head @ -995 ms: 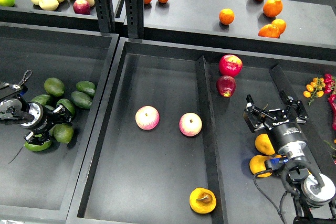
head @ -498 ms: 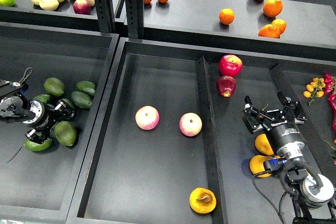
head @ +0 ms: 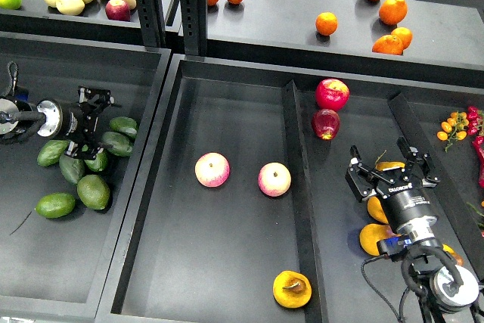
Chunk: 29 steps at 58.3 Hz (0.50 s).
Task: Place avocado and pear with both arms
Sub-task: 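Raise the left gripper out of the avocado bin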
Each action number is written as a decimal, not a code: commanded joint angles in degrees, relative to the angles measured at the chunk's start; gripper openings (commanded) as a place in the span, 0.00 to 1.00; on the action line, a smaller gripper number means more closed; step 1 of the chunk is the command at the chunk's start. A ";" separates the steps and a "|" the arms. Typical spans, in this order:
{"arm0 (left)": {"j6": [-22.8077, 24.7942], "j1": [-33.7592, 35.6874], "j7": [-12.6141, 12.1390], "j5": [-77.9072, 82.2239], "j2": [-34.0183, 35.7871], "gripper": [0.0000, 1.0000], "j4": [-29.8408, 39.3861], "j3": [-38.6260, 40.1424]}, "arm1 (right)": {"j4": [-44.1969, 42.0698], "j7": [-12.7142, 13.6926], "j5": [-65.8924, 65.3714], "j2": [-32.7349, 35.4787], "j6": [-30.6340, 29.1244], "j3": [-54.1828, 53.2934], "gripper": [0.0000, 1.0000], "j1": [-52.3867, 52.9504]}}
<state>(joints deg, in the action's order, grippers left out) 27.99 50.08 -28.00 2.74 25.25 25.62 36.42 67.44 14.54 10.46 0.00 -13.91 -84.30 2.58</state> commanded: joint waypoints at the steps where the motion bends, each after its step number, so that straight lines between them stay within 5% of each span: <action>1: 0.01 -2.18 0.00 -4.85 -2.48 0.97 0.31 7.16 | -0.03 2.07 0.09 0.00 -1.73 0.54 0.99 -2.31; 15: 0.01 -12.54 0.00 -6.26 -9.60 0.97 4.44 23.60 | -0.12 6.11 0.09 4.92 -7.97 4.84 0.99 -5.57; 29: 0.01 -23.53 0.00 -6.26 -17.60 0.97 10.68 36.70 | -1.17 12.97 0.00 14.06 -14.09 9.68 0.99 -7.06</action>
<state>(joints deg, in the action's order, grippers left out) 27.99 30.19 -28.00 -3.56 10.76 34.08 68.17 66.43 24.62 10.51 10.31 -26.53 -76.43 -4.21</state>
